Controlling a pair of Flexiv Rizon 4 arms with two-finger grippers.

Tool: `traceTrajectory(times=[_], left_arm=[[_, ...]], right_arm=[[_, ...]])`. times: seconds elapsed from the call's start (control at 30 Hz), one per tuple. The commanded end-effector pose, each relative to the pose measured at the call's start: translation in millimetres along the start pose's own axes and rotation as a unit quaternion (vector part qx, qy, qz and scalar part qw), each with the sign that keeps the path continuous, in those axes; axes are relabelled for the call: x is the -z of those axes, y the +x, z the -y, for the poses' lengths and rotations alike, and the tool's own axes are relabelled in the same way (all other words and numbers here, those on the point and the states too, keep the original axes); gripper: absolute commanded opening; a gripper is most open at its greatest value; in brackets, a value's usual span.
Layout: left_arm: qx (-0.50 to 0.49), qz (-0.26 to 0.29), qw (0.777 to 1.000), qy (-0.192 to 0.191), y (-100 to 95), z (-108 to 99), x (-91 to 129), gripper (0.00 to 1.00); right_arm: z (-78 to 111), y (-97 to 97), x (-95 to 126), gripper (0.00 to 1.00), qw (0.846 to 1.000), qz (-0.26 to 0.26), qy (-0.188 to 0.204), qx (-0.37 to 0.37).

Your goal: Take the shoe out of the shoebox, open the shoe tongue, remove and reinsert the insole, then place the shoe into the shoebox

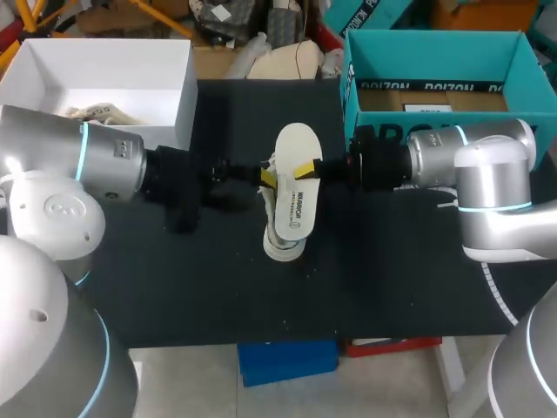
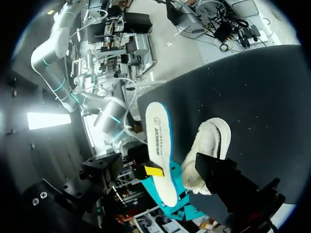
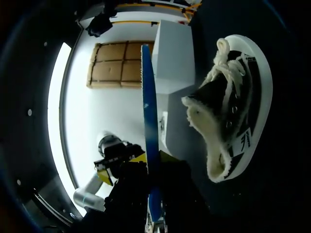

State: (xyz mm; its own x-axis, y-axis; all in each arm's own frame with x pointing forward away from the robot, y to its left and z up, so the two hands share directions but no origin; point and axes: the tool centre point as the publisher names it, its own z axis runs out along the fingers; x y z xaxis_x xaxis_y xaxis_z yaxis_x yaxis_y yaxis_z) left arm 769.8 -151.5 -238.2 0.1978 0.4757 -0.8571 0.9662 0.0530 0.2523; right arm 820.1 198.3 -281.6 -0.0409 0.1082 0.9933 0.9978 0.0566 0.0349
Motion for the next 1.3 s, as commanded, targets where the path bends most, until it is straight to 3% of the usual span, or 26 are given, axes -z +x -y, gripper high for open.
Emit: traceTrajectory(times=[0.03, 0.23, 0.67, 0.9, 1.3], left_arm=[[0.036, -0.222, 0.973, -0.041, -21.2, 5.1, 8.7, 1.0], [0.051, -0.289, 0.954, -0.052, -37.2, 4.8, 8.3, 1.0], [0.051, -0.289, 0.954, -0.052, -37.2, 4.8, 8.3, 1.0], [0.061, -0.279, 0.958, -0.02, -53.6, 1.4, -15.2, 1.0], [0.024, -0.365, 0.93, 0.02, -70.5, 1.7, -29.9, 1.0]], right_arm=[[1.4, 0.4, -0.5, 0.0, 1.0, 0.001, -0.002, 0.0], [1.4, 0.4, -0.5, 0.0, 1.0, 0.001, -0.002, 0.0], [1.4, 0.4, -0.5, 0.0, 1.0, 0.001, -0.002, 0.0], [1.4, 0.4, -0.5, 0.0, 1.0, 0.001, -0.002, 0.0], [1.4, 0.4, -0.5, 0.0, 1.0, 0.001, -0.002, 0.0]])
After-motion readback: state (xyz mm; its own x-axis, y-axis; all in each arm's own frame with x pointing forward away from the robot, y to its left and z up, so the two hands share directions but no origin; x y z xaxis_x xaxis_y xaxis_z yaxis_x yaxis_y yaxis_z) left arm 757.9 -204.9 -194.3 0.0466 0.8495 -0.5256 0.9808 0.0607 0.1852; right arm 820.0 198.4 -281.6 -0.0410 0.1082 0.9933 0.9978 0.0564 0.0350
